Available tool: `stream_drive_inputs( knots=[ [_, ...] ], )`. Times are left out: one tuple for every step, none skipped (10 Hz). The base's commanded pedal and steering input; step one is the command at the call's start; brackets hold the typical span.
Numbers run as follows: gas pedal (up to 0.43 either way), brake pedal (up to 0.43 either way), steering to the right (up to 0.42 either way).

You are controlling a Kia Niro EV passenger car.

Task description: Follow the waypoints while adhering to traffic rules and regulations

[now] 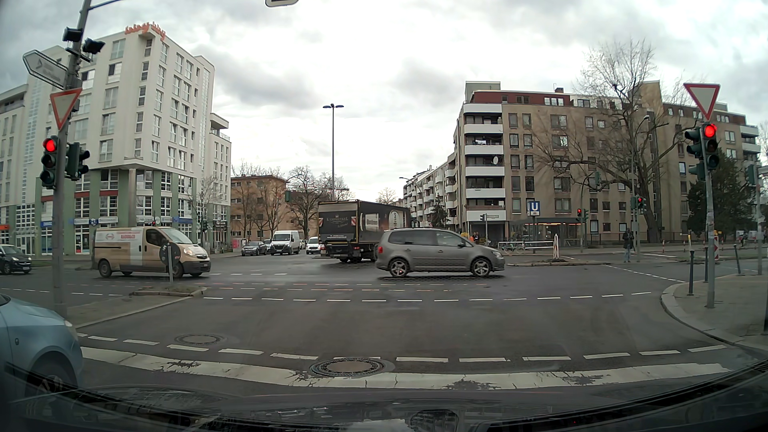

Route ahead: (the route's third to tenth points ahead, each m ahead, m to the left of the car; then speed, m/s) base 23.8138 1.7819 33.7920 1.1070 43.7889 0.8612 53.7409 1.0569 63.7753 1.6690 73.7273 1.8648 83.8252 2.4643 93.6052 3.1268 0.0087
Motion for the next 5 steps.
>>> stream_drive_inputs(
  knots=[
    [0.000, 0.439, -0.016],
    [0.000, 0.445, -0.016],
    [0.000, 0.439, -0.016],
    [0.000, 0.439, -0.016],
    [0.000, 0.439, -0.016]
  ],
)
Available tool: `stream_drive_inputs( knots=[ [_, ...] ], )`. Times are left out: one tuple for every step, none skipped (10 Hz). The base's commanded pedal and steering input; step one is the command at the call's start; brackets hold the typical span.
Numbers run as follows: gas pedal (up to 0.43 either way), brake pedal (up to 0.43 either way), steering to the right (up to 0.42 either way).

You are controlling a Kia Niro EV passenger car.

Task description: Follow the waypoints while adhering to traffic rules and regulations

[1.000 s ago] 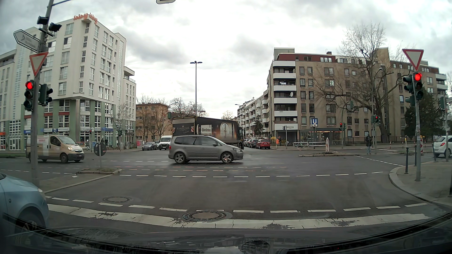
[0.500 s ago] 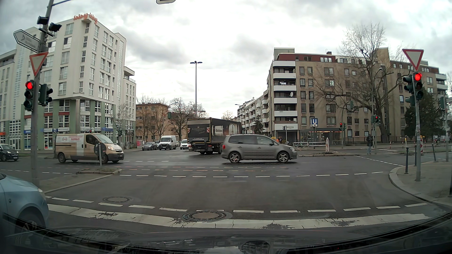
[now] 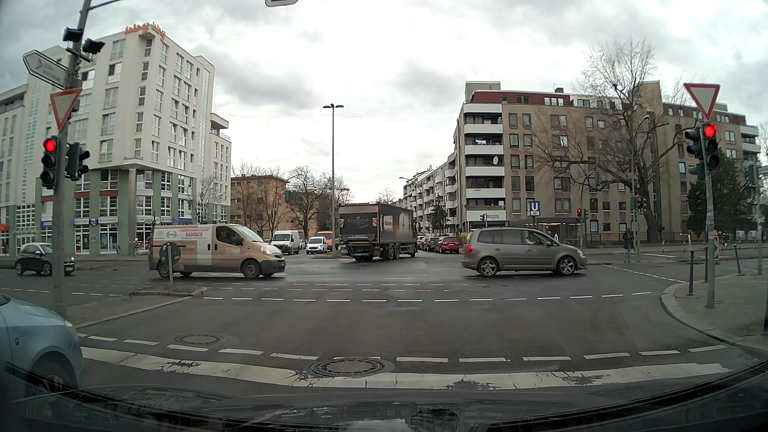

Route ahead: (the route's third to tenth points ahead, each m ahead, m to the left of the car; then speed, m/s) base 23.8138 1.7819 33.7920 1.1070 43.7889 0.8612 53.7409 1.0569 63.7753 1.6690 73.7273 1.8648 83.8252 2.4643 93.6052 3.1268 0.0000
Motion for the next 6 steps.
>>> stream_drive_inputs(
  knots=[
    [0.000, 0.445, -0.016],
    [0.000, 0.439, -0.016],
    [0.000, 0.445, -0.016],
    [0.000, 0.439, -0.016],
    [0.000, 0.445, -0.016],
    [0.000, 0.445, -0.016]
  ],
)
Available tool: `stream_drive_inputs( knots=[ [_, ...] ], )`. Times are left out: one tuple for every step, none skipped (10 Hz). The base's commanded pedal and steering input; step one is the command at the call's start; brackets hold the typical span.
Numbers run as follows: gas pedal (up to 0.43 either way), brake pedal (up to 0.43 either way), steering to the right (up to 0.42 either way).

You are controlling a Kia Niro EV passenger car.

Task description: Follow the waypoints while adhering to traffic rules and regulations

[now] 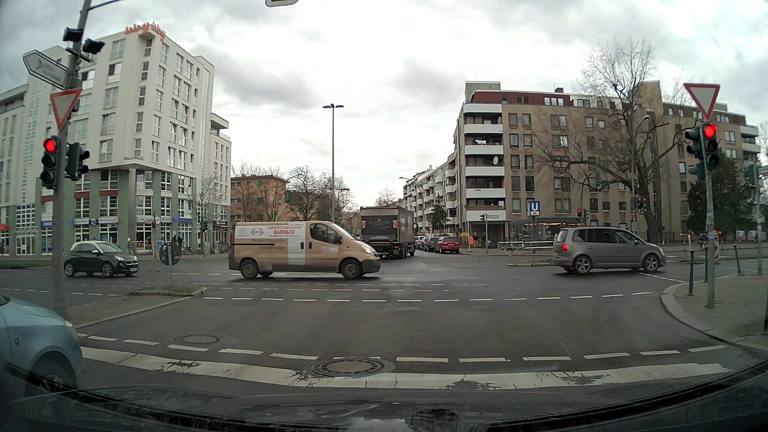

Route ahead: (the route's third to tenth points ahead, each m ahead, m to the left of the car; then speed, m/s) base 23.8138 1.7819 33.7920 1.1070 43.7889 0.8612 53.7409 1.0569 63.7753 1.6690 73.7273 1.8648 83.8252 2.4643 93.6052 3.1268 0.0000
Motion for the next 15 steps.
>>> stream_drive_inputs(
  knots=[
    [0.000, 0.445, -0.016],
    [0.000, 0.439, -0.016],
    [0.000, 0.445, -0.016],
    [0.000, 0.445, -0.016],
    [0.000, 0.439, -0.016],
    [0.000, 0.445, -0.016],
    [0.000, 0.445, -0.016],
    [0.000, 0.445, -0.016],
    [0.000, 0.439, -0.016],
    [0.000, 0.445, -0.016],
    [0.000, 0.445, -0.016],
    [0.000, 0.445, -0.016],
    [0.000, 0.439, -0.016],
    [0.000, 0.445, -0.016],
    [0.000, 0.445, -0.016]
  ],
)
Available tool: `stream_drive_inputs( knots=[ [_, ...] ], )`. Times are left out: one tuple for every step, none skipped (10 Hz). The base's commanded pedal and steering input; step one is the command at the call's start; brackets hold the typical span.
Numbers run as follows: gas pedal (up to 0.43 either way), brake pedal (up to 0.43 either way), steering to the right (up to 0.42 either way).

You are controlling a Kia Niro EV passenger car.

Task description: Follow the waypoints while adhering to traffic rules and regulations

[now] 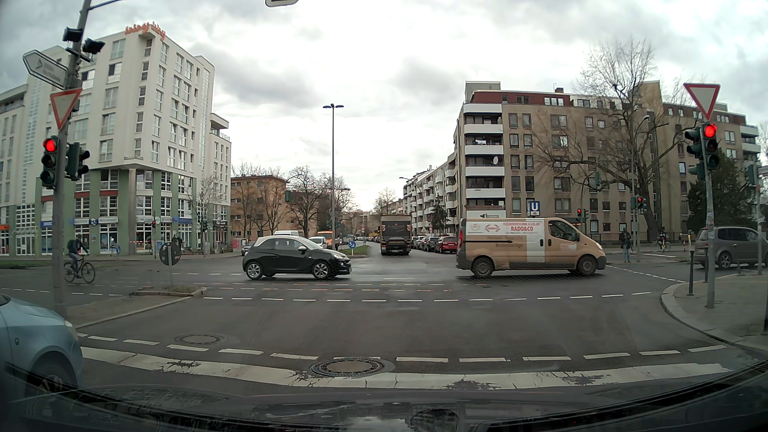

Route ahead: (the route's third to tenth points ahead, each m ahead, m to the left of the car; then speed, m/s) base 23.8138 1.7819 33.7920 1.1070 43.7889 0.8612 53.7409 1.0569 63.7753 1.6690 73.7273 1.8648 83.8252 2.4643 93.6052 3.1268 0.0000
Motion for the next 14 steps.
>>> stream_drive_inputs(
  knots=[
    [0.000, 0.445, -0.016],
    [0.000, 0.445, -0.016],
    [0.000, 0.445, -0.016],
    [0.000, 0.445, -0.016],
    [0.000, 0.445, -0.014],
    [0.000, 0.445, -0.009],
    [0.000, 0.445, 0.003],
    [0.000, 0.445, 0.011],
    [0.000, 0.445, 0.012],
    [0.000, 0.445, 0.005],
    [0.000, 0.439, -0.002],
    [0.000, 0.439, -0.003],
    [0.000, 0.445, -0.003],
    [0.000, 0.445, -0.002]
  ],
)
